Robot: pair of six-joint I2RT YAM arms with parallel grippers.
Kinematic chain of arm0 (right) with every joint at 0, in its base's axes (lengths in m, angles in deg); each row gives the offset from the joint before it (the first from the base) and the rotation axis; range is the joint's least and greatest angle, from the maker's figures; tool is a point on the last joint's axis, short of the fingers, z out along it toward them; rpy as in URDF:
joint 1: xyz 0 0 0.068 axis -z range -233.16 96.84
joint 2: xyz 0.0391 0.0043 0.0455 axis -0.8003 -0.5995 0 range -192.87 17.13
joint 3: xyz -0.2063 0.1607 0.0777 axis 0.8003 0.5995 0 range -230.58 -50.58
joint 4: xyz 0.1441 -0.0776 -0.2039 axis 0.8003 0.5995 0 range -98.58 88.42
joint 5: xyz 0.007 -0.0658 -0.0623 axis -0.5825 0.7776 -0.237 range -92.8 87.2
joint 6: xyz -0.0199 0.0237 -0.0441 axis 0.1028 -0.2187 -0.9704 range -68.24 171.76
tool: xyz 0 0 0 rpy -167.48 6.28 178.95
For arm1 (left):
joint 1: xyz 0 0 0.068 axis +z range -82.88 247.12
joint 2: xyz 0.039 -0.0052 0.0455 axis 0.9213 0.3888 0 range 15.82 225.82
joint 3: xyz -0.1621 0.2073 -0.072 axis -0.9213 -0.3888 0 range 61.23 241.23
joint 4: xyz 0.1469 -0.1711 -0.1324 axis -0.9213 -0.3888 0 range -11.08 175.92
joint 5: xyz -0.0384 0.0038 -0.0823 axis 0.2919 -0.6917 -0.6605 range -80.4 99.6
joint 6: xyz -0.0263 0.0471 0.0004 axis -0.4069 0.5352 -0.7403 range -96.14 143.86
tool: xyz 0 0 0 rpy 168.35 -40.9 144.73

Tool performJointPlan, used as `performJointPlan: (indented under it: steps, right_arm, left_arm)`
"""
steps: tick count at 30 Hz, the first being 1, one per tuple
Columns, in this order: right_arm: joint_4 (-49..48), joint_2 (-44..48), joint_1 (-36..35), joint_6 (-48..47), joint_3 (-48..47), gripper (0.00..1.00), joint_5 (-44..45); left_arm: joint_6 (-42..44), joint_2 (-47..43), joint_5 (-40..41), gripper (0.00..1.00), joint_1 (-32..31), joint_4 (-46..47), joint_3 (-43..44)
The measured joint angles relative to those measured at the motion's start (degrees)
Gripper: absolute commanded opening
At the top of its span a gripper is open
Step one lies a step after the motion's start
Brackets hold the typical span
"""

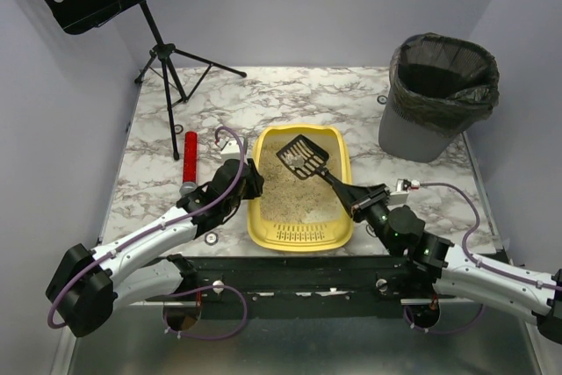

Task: Clean the litter box

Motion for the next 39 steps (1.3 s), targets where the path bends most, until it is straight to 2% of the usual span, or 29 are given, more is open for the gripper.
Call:
performJointPlan:
  steps: [4, 6, 9, 12, 21, 24, 27, 29, 39]
  right_arm:
    - [-5.4, -5.4, 0.0, -2.3, -0.5, 0.0, -0.9]
    - [-4.3, -7.9, 0.0, -3.4, -1.8, 0.01, -1.1]
    - [-1.3, -4.5, -0.1, -3.6, -2.2, 0.01, -0.2]
    - [-3.0, -2.7, 0.0, -6.5, -2.4, 0.0, -0.1]
    - [-1.3, -11.2, 0.1, -9.4, -5.4, 0.0, -1.4]
    - [2.3, -7.4, -0.1, -7.2, -5.0, 0.0, 0.0]
    - [-3.3, -3.2, 0.0, -7.4, -1.4, 0.0, 0.4]
    - [-5.5, -5.1, 0.0, -8.3, -1.4, 0.01, 0.2]
    - [-1.4, -10.2, 0.4, -11.8, -6.9, 0.0, -1.2]
  left_arm:
    - [0.0, 0.0, 0.0, 0.09, 0.0, 0.0, 0.0]
    - [0.0, 0.0, 0.0, 0.09, 0.0, 0.0, 0.0]
    - [0.0, 0.1, 0.0, 0.1, 0.0, 0.0, 0.0]
    - [0.0, 0.2, 0.0, 0.09, 0.0, 0.0, 0.0]
    - [0.7, 2.9, 0.1, 0.08, -0.2, 0.1, 1.6]
    - [0.9, 3.2, 0.1, 0.09, -0.2, 0.2, 2.0]
    - [0.9, 3.1, 0.1, 0.08, -0.2, 0.3, 2.0]
    - [0.9, 3.1, 0.1, 0.08, -0.2, 0.3, 1.9]
    - [0.9, 3.3, 0.1, 0.08, -0.2, 0.3, 2.0]
